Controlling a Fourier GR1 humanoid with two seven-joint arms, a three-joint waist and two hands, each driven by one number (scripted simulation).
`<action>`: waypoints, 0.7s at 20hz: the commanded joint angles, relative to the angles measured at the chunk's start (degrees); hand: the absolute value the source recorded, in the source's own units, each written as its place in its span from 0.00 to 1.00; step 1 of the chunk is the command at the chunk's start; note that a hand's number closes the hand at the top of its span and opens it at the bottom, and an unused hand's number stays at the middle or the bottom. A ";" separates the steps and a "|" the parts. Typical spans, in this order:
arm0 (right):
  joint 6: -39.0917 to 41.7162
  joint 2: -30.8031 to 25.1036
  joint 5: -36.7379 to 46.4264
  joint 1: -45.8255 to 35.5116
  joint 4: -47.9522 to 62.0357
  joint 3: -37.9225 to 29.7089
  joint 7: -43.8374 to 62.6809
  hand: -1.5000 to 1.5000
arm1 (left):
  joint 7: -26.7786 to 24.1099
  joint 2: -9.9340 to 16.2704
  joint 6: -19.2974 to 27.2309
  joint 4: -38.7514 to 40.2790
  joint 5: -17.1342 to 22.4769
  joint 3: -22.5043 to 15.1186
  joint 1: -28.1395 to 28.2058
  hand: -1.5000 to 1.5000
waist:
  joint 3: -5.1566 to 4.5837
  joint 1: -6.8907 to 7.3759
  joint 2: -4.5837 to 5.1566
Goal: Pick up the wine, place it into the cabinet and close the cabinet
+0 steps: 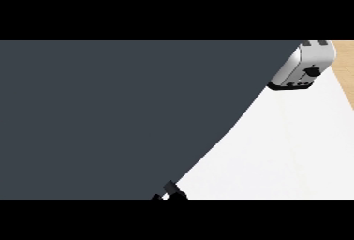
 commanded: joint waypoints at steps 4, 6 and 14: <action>-5.30 4.79 -7.89 -21.99 17.72 -8.05 -1.53 1.00 | 1.53 -1.77 -1.02 2.99 0.07 1.21 -2.17 0.00 | -0.02 -0.25 -0.09; -5.25 4.83 -8.64 -24.26 24.98 -9.24 -6.13 1.00 | 1.30 -1.52 -2.31 1.36 0.38 2.46 0.16 0.00 | 0.00 0.44 -0.07; 4.49 4.21 -5.37 -31.21 41.31 -18.14 -13.29 1.00 | 1.90 -5.75 0.98 2.70 -3.27 0.08 -3.32 0.00 | 0.09 -1.21 0.04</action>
